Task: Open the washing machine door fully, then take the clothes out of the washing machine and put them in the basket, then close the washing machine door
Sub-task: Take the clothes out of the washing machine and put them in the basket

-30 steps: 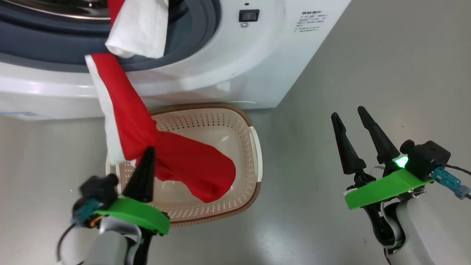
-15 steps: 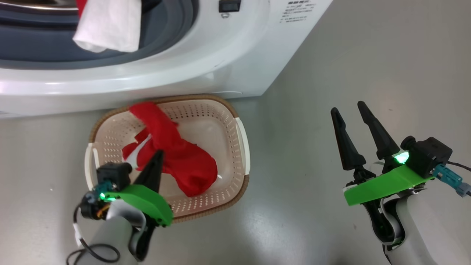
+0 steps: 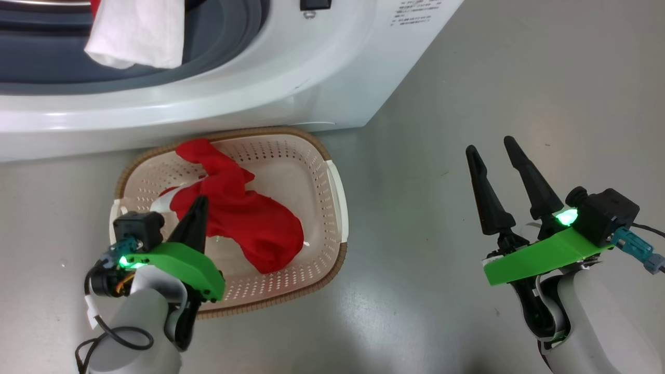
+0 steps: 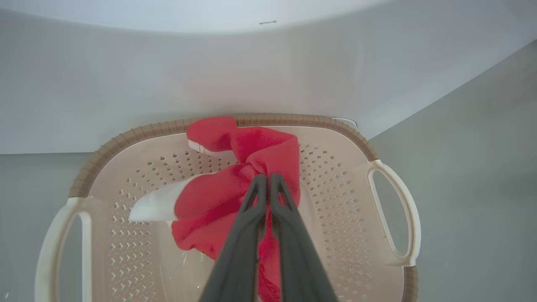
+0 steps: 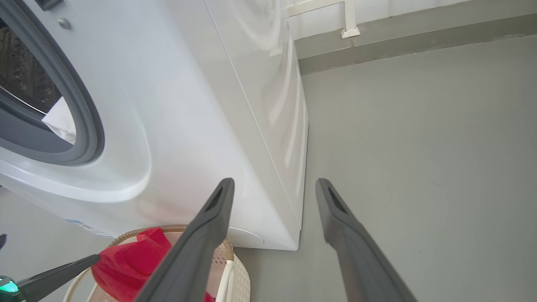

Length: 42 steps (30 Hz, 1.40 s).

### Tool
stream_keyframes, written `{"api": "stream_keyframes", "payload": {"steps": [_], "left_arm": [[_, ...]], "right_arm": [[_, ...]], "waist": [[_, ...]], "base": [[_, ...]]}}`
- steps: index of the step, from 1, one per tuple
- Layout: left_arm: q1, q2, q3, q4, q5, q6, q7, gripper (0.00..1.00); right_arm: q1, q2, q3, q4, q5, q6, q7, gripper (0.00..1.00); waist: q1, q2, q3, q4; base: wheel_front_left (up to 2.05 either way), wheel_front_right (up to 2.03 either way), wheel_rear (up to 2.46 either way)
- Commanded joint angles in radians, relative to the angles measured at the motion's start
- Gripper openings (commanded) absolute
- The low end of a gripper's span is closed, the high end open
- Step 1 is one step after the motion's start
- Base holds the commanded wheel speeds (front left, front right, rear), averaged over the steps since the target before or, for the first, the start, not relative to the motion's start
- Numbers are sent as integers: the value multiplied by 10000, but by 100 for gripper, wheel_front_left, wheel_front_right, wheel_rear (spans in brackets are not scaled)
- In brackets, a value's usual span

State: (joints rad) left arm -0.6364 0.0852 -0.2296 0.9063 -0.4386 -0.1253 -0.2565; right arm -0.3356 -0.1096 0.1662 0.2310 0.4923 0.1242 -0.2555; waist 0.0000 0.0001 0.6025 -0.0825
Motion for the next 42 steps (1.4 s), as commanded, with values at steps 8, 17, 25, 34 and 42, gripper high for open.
{"api": "stream_keyframes", "payload": {"steps": [8, 17, 25, 34, 42], "left_arm": [[271, 294, 613, -299, 420, -53, -53, 100], [761, 258, 1177, -1338, 986, -53, -53, 100], [1430, 196, 1880, -2655, 1589, -54, -53, 100], [2408, 82, 2454, -3935, 1984, -54, -53, 100], [3386, 28, 2749, -4931, 2164, -54, -53, 100]], "right_arm": [[126, -34, 189, -74, -18, 65, -63, 100], [321, -154, 202, 52, 40, 65, -63, 100], [593, -297, 176, 179, 126, 65, -63, 100], [1099, -482, 170, 336, 217, 65, -63, 100], [1706, -667, 93, 367, 306, 65, -63, 100]], "waist": [[0, -1, -432, 103], [0, -1, -1133, 190], [0, -1, -1935, 259], [0, -1, -3086, 306], [0, -1, -3885, 395]], "base": [[0, 0, 0], [0, 0, 0], [0, 0, 0], [0, 0, 0], [0, 0, 0]]}}
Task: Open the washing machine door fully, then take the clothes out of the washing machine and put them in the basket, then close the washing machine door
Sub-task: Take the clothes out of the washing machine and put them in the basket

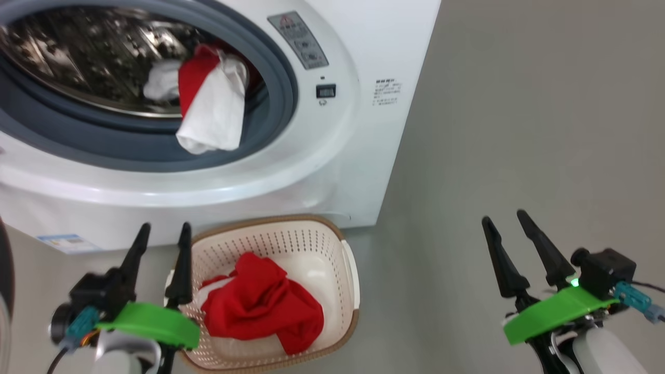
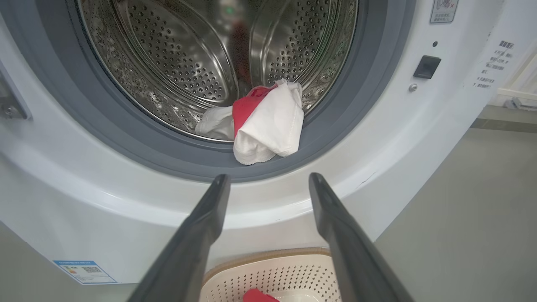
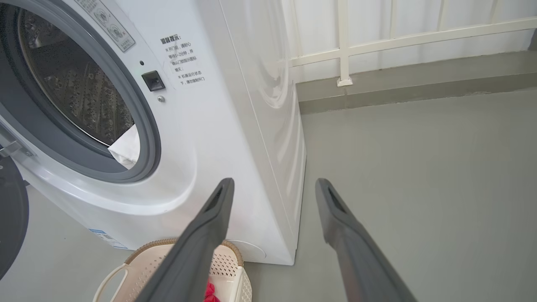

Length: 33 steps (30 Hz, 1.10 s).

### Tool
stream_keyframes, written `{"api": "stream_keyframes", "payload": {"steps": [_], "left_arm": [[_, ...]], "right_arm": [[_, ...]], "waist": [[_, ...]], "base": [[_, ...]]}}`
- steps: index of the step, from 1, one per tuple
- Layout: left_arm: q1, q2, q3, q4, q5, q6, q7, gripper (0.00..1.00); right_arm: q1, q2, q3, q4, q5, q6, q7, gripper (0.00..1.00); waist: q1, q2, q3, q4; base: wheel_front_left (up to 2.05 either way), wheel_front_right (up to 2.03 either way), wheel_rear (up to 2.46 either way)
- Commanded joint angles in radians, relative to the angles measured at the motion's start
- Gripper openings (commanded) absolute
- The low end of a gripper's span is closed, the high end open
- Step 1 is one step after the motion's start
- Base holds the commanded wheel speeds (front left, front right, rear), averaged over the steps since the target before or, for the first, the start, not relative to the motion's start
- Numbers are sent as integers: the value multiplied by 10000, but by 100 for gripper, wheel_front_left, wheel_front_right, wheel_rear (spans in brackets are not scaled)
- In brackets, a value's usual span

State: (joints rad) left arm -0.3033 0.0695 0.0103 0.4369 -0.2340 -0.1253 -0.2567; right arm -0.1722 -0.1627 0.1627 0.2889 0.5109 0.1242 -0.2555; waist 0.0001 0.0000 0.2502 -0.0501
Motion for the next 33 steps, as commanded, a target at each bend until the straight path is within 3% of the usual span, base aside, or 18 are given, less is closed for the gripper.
{"api": "stream_keyframes", "payload": {"steps": [1, 18, 33], "left_arm": [[197, 180, 420, -391, 132, -54, -51, 100], [2970, -22, 1556, -2644, 485, -54, -51, 100], [3119, -181, 1618, -2822, 420, -54, -51, 100]], "right_arm": [[159, -166, 112, -220, 128, 65, -63, 100], [1513, -314, -208, -462, 177, 65, -63, 100], [1448, -263, -169, -445, 187, 65, -63, 100]], "waist": [[-1, 0, -448, 82], [-1, 0, -1301, -8], [-1, 0, -1267, -41]], "base": [[0, 0, 0], [0, 0, 0], [0, 0, 0]]}}
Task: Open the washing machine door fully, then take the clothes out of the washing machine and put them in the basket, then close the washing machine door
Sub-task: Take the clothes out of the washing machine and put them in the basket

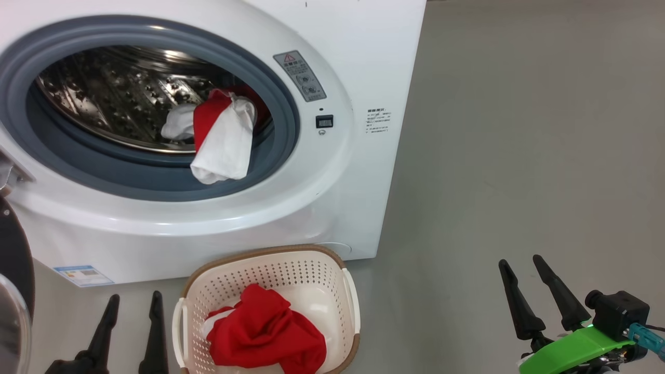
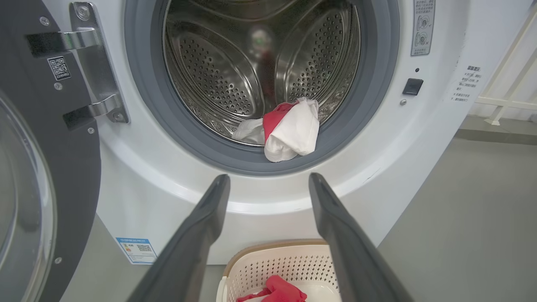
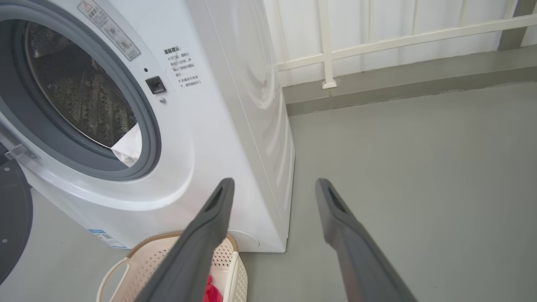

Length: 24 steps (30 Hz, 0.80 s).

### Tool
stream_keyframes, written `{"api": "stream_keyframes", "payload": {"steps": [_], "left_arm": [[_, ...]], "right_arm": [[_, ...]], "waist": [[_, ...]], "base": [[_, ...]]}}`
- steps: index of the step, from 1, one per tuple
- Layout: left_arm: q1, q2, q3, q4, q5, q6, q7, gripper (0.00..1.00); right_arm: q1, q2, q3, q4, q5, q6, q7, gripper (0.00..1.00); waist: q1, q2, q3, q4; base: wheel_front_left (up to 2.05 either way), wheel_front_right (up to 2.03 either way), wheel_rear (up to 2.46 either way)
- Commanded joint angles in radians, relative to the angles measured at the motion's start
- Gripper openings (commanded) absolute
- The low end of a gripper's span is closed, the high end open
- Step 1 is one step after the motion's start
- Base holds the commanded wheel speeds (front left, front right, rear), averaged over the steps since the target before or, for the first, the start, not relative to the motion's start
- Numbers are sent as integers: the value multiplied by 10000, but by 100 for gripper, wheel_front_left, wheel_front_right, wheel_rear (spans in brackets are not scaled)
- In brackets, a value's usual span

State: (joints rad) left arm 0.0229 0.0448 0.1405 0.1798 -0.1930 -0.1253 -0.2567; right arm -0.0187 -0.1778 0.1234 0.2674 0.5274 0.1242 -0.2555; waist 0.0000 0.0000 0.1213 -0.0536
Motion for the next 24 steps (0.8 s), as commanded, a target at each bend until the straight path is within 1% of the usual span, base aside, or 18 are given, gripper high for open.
{"api": "stream_keyframes", "payload": {"steps": [1, 6, 10, 11, 14, 20, 21, 22, 24], "left_arm": [[-203, 65, 259, -216, 9, -54, -51, 100], [-1046, 91, -125, 76, 39, -54, -51, 100], [-2345, 378, -593, 832, -126, -54, -51, 100], [-2345, 378, -593, 832, -126, -54, -51, 100], [-3586, 666, -868, 1665, -259, -54, -51, 100], [-6283, 1342, -1479, 3786, -599, -54, -51, 100], [-6689, 1439, -1633, 4166, -661, -54, -41, 100], [-7503, 1628, -1939, 4904, -807, -54, 25, 100], [-8264, 1806, -2184, 5610, -1047, -54, 124, 100]], "right_arm": [[-97, -97, 226, -236, 20, 65, -63, 100], [-262, 25, 232, -296, -3, 65, -63, 100], [-485, 160, 240, -353, -33, 65, -63, 100], [-485, 160, 240, -353, -33, 65, -63, 100], [-692, 255, 254, -382, -55, 65, -63, 100], [-1160, 472, 249, -466, -101, 65, -63, 100], [-1231, 505, 259, -478, -108, 65, -63, 100], [-1364, 574, 260, -502, -121, 65, -63, 100], [-1493, 644, 258, -521, -131, 65, -63, 100]], "waist": [[0, 0, 67, -9], [0, 0, 488, -36], [0, 0, 986, -106], [0, 0, 986, -106], [0, 0, 1425, -223], [0, 0, 2325, -602], [0, 0, 2456, -674], [0, 0, 2718, -810], [0, 0, 2947, -952]], "base": [[0, 0, 0], [0, 0, 0], [0, 0, 0], [0, 0, 0], [0, 0, 0], [0, 0, 0], [0, 0, 0], [0, 0, 0], [0, 0, 0]]}}
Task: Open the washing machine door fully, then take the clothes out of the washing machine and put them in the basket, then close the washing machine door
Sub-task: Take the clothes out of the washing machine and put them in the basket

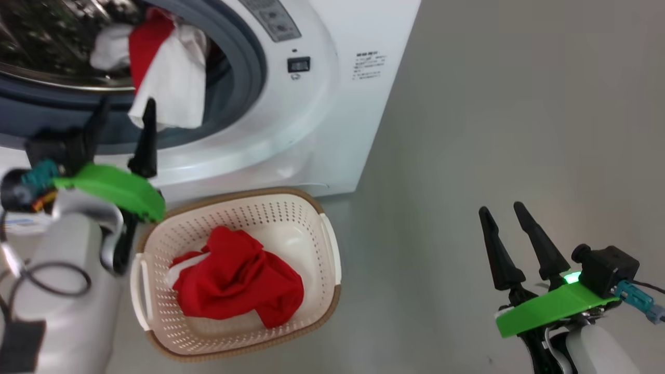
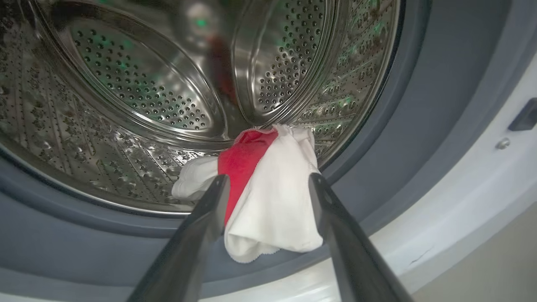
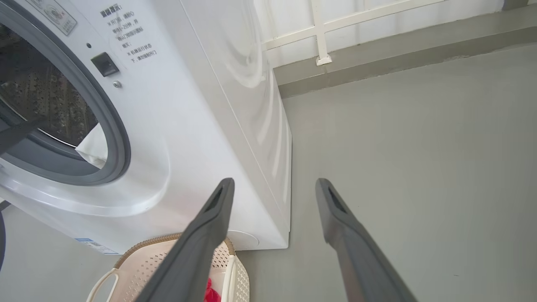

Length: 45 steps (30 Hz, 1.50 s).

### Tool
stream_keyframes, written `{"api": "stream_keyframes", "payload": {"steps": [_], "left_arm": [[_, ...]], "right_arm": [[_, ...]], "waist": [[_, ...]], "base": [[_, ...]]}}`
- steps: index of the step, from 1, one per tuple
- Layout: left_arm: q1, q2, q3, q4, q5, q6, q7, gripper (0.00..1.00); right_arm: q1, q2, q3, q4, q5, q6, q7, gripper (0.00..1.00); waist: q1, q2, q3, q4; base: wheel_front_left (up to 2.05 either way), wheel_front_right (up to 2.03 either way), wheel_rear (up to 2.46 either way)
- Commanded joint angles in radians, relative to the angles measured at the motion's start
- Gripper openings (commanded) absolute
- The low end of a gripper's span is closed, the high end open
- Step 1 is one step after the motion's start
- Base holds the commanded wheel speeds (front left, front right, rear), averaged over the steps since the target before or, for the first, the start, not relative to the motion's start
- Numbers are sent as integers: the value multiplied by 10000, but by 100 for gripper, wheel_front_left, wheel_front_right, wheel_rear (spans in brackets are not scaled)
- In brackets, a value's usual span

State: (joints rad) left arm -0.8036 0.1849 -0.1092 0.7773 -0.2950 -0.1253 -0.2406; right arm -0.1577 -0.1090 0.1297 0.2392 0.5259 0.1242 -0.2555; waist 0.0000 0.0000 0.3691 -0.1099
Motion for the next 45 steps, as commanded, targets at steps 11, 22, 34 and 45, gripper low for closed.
{"api": "stream_keyframes", "payload": {"steps": [11, 22, 34, 45], "left_arm": [[-2835, 1059, -1208, 2393, -853, -54, 242, 100], [-4209, 1708, -1865, 3923, -1750, -54, 751, 100], [-4369, 2042, -2854, 4166, -2468, -54, 1111, 9], [-4312, 1987, -3295, 4262, -3118, -54, 133, 0]], "right_arm": [[-534, 222, 248, -308, -142, 65, -63, 100], [-686, 323, 448, -378, -159, 65, -63, 100], [-726, 375, 636, -381, -163, 65, -63, 100], [-760, 362, 600, -315, -197, 65, -63, 100]], "waist": [[0, 0, 1283, -933], [0, 0, 1698, -1331], [0, 0, 1732, -1467], [0, 0, 1519, -1237]], "base": [[0, 0, 0], [0, 0, 0], [0, 0, 0], [0, 0, 0]]}}
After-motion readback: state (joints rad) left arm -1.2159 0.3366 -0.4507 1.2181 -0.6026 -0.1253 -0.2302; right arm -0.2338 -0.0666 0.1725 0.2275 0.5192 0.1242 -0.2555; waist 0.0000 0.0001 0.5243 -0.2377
